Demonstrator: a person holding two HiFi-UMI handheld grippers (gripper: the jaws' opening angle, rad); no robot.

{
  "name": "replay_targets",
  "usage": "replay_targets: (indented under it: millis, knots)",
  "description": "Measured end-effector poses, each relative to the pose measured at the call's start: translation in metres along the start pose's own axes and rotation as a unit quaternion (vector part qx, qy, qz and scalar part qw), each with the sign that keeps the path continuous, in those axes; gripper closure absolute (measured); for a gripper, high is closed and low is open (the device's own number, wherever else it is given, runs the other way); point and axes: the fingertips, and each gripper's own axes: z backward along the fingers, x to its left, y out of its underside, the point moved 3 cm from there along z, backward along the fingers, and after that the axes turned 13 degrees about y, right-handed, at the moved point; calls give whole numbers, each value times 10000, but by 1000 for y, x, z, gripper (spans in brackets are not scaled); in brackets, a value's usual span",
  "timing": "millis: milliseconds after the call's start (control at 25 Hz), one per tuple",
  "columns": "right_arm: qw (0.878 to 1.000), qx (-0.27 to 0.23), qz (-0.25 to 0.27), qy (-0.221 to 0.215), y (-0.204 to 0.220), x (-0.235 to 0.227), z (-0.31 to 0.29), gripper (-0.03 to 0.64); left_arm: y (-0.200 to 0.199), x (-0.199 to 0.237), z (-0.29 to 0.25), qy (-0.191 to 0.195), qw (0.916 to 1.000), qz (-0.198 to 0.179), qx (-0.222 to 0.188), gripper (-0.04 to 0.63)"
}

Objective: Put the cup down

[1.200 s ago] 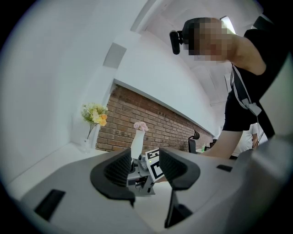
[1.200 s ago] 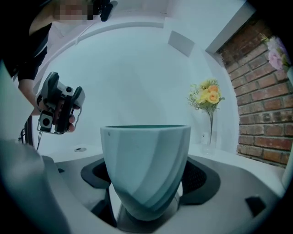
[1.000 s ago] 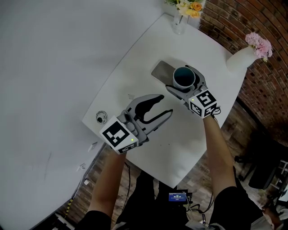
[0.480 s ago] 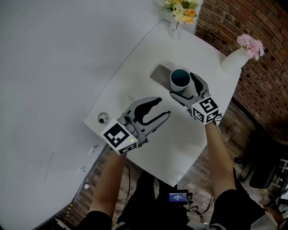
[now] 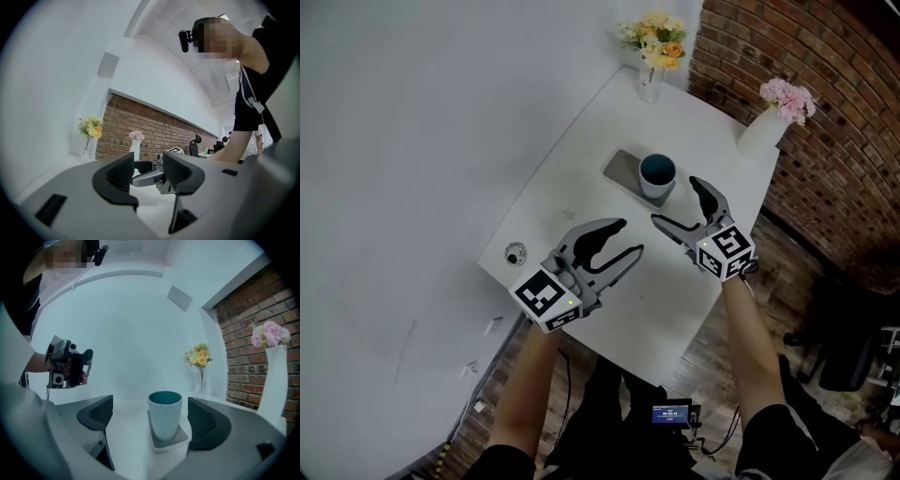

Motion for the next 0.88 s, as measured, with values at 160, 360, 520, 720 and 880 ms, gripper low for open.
replay_targets:
  millis: [160, 360, 520, 720, 880]
  knots:
    - [9997, -188, -100, -100, -26, 19, 22, 135, -8, -15, 0, 22, 10000, -68, 7, 416]
    - [9988, -410, -192, -170, -59, 40, 51, 260, -18, -32, 7, -20, 9999, -137, 3, 416]
    - [9986, -481, -99, -191, -79, 56, 77, 352, -25, -45, 14, -72, 9999, -155, -8, 416]
    - [9986, -482, -72, -195, -99, 74, 103, 425, -34, -60, 19, -39, 9997, -256, 40, 416]
    - [9985, -478, -171, -196, -111, 88, 124, 473, -40, -69, 22, 21, 9995, -298, 125, 416]
